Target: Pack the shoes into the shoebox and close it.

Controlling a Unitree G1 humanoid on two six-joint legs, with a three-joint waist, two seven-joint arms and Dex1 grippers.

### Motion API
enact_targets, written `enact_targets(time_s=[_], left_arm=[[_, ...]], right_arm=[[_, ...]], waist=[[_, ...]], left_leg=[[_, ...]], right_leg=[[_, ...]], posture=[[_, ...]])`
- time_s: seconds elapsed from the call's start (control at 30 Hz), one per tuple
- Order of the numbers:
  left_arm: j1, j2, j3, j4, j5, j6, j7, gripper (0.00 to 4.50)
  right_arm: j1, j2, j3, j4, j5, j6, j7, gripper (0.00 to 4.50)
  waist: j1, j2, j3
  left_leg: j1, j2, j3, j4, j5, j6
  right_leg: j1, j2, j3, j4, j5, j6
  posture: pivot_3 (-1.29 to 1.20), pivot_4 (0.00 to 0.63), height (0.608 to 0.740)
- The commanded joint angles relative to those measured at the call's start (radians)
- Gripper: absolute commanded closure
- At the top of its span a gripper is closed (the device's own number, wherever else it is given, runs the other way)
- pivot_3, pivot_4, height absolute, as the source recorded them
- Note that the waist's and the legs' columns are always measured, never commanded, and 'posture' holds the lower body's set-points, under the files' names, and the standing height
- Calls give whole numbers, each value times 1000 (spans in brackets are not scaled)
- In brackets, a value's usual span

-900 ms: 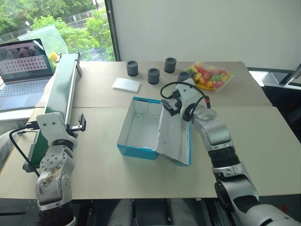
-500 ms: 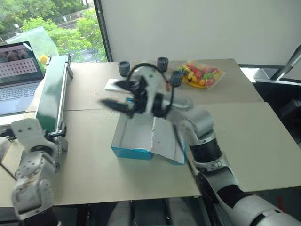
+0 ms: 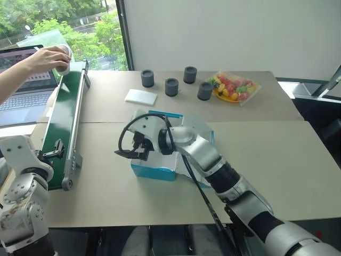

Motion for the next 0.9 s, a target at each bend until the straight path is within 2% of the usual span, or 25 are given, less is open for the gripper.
enact_targets(time_s=[0.03, 0.27, 0.73, 0.9], left_arm=[[15, 25, 36, -26, -7, 6, -4, 0], [23, 10, 22, -26, -3, 3, 3, 0], [32, 16, -6, 0, 10, 10, -7, 0], [40, 10, -5, -8, 10, 3, -8, 0]], right_arm=[[33, 9, -43, -20, -21, -23, -45, 14], [63, 30, -94, 39, -49, -31, -129, 14], [70, 57, -97, 47, -73, -32, -149, 14], [95, 28, -77, 17, -94, -40, -125, 14]], waist=[[0, 0, 0], [3, 0, 0], [2, 0, 0], [2, 0, 0]], left_leg=[[0, 0, 0, 0, 0, 0], [1, 0, 1, 0, 0, 0], [1, 0, 2, 0, 0, 0], [1, 0, 2, 0, 0, 0]], right_leg=[[0, 0, 0, 0, 0, 0], [1, 0, 0, 0, 0, 0], [1, 0, 0, 0, 0, 0], [1, 0, 0, -1, 0, 0]], posture=[[0, 150, 726], [0, 150, 726], [0, 150, 726], [0, 150, 726]])
